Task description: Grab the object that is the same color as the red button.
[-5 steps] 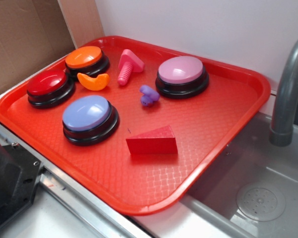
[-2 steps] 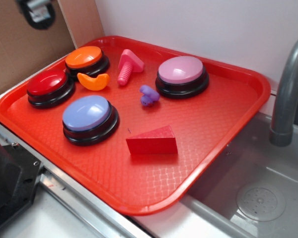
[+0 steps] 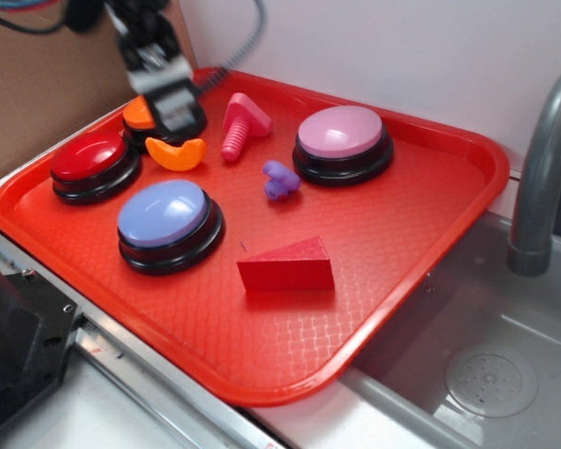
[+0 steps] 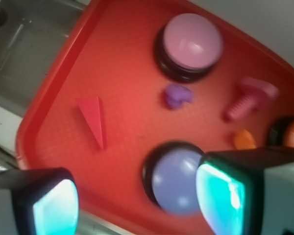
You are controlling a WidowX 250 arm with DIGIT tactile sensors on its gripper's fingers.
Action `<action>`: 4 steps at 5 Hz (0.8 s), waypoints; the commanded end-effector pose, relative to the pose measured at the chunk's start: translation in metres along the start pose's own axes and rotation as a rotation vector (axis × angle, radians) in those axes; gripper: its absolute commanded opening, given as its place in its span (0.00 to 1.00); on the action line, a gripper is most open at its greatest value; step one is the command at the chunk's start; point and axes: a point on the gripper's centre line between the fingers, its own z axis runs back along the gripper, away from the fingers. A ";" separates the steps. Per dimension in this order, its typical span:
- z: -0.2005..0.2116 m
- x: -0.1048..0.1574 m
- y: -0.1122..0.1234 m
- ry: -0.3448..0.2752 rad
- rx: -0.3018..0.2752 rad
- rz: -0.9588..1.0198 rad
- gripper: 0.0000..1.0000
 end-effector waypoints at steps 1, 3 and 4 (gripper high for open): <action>-0.064 0.020 -0.024 -0.051 -0.080 -0.099 1.00; -0.107 0.022 -0.037 -0.005 -0.114 -0.149 1.00; -0.121 0.023 -0.039 -0.006 -0.098 -0.154 0.43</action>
